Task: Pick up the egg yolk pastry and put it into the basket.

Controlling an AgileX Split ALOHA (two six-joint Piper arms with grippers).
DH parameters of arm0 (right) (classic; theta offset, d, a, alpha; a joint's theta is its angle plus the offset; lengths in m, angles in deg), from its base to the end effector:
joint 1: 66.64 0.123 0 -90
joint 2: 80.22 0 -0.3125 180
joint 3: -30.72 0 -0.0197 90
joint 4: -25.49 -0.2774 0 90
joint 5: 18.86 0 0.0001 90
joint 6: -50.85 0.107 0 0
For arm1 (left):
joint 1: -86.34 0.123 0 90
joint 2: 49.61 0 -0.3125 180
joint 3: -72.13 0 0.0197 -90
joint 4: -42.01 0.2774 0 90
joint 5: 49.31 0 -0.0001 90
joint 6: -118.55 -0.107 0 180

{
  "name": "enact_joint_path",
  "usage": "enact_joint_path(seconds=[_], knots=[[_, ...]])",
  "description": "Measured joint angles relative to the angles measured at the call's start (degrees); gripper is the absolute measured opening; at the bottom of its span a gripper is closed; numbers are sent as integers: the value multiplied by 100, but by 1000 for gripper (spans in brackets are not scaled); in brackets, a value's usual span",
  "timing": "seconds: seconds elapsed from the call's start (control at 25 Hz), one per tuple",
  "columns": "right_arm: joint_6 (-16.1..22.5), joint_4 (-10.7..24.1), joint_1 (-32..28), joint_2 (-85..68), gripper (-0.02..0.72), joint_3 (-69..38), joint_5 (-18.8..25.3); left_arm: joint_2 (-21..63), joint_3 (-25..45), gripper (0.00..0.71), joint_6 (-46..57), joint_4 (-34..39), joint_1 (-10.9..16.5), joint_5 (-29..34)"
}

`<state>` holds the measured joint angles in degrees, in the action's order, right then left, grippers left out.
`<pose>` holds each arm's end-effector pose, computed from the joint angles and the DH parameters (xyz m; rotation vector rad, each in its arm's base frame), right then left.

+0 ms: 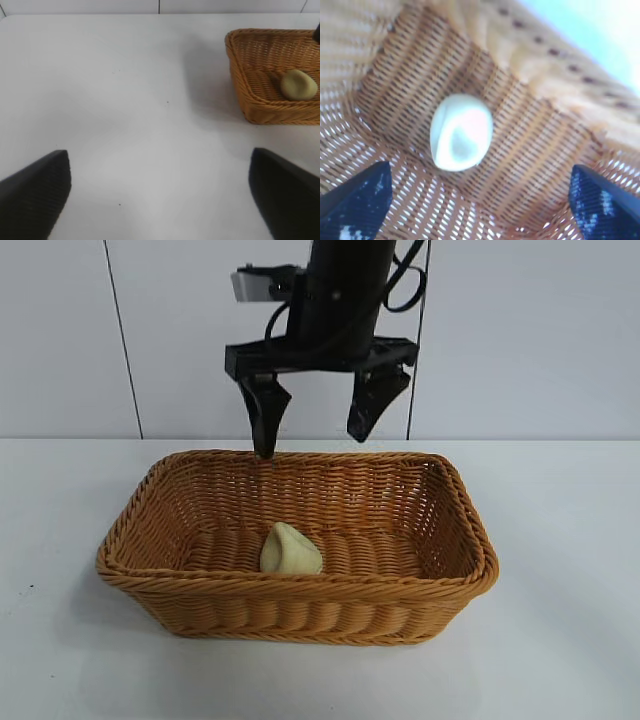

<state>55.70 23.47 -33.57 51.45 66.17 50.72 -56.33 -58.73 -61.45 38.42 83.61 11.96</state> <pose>0.4270 0.2822 0.2423 -0.6988 2.8288 0.1656 0.0030 -0.0060 0.2828 0.0522 2.0436 -0.1047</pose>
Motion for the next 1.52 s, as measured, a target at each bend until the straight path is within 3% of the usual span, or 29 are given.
enact_joint_path(seconds=[0.28, 1.04, 1.28, 1.52], knots=[[138, 367, -407, 0, 695, 242, 13, 0, 0, 692, 0, 0, 0, 0], [154, 512, -3152, 0, 694, 242, 12, 0, 0, 692, 0, 0, 0, 0], [98, 512, -3346, -177, 694, -126, 0, 0, 0, 692, 0, 0, 0, 0], [23, 417, -3346, -1166, 694, -1671, 8, 0, 0, 692, 0, 0, 0, 0]])
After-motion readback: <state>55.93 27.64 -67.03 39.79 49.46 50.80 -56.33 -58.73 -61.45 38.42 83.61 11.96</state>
